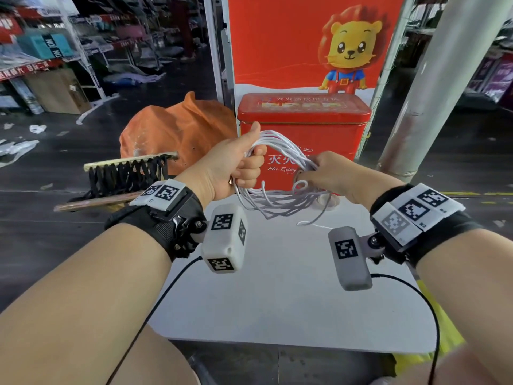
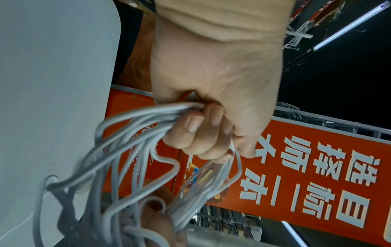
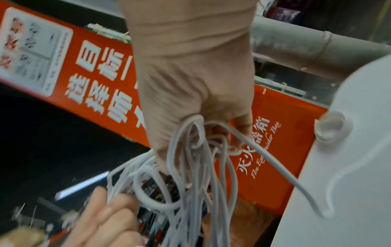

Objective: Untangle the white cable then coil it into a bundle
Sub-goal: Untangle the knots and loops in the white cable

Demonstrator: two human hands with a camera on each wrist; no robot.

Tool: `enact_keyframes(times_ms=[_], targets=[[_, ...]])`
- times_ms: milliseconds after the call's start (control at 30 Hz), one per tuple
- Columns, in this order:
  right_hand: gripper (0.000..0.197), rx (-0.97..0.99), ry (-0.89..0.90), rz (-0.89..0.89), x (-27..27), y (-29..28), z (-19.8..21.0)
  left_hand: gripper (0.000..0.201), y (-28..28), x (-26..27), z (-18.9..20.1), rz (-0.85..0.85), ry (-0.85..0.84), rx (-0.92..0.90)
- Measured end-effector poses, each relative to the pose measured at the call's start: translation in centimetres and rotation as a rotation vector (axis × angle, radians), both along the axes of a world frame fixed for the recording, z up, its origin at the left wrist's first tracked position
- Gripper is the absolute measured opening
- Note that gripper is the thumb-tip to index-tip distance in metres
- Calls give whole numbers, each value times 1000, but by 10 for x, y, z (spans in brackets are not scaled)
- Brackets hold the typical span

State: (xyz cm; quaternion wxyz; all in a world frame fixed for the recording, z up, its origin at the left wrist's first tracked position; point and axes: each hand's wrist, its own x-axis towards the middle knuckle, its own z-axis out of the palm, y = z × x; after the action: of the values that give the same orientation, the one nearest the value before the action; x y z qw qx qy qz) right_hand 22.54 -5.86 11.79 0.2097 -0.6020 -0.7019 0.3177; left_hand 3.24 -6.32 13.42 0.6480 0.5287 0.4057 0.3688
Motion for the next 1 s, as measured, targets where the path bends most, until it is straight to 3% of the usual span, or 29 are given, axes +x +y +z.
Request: enact_keyframes(times_ms=[100,233,367,533,733,867,1000], targets=[[13,-62,269,5,2,3,-3,48,4,-3,-3,36,-41,4],[13,-164,781,66,5,1,-3,48,9,-8,-9,99,-72,9],[13,-151,966,176,0,-6,2,48,13,-7,-20,147,-60,31],[32,-94,901,208,-16,-14,2,48,16,-15,-27,134,-65,38],[45,-122,712,-336,-12,2,5,41,10,-12,-21,-65,-193,-112],[44,-76,640,-449,-12,7,5,37,3,-2,-15,-157,-202,-209],[38,-58,698,-460,-16,10,8,42,4,3,-12,-86,-235,-220]])
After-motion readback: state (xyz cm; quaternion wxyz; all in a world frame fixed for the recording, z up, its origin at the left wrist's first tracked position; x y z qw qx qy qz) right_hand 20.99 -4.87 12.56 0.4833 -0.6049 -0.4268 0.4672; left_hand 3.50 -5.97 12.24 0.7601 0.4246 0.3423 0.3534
